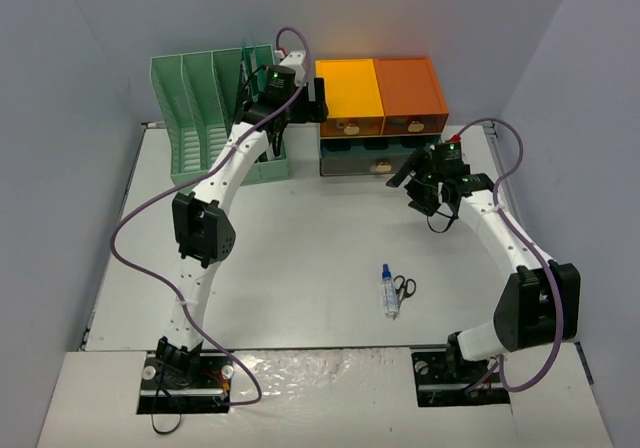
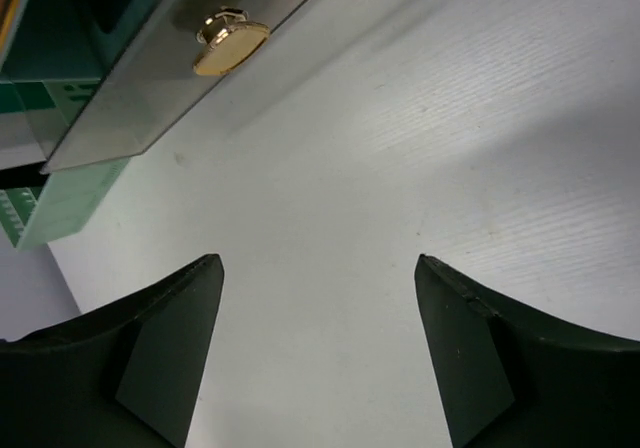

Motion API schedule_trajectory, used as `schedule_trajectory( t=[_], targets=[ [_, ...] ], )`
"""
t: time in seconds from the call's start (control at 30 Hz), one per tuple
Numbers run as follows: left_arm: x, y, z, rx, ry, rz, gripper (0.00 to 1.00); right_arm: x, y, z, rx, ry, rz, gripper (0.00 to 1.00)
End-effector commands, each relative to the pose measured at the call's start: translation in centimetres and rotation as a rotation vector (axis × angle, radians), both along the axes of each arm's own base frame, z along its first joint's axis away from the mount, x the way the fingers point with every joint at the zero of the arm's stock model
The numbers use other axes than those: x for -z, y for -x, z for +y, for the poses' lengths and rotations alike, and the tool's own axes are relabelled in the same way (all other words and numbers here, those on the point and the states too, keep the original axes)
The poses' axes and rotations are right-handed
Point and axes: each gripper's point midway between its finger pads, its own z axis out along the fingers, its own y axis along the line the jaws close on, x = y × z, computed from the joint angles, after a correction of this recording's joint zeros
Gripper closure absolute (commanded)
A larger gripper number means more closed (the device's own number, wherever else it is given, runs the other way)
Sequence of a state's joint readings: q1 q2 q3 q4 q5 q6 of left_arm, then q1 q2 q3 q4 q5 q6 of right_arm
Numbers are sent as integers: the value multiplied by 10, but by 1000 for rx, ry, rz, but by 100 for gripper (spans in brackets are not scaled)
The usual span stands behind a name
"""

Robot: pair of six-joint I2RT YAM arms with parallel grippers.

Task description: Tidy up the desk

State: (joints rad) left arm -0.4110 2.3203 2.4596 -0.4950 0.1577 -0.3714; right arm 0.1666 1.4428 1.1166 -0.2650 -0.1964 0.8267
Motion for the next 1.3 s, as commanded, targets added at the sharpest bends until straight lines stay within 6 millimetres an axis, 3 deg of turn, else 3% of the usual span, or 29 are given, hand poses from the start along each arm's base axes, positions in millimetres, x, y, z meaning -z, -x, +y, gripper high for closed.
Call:
schedule_trajectory(
  t=[0.0,0.13,0.23,0.47,0.6,0.7,0.97,1.27],
  targets=[
    [0,23,32,-26,-100,78,18,18,49,-14,-177,241,186,33],
    [-2,24,33,-28,-100,75,18,33,98,-18,-256,295,276,52],
    [-6,24,34,-30,-99,67,18,46,133,-8,-328,322,324,53],
    [-8,25,36,-33,-101,66,18,62,214,-5,-414,316,427,54],
    [-10,25,36,-34,-100,62,18,70,242,-4,-454,342,468,54],
    [-10,25,37,-33,-101,62,18,80,248,3,-474,351,466,54],
    [-10,27,36,-32,-101,62,18,107,222,14,-433,444,357,55],
    [-15,28,37,-30,-99,52,18,107,188,26,-298,423,162,55]
  ],
)
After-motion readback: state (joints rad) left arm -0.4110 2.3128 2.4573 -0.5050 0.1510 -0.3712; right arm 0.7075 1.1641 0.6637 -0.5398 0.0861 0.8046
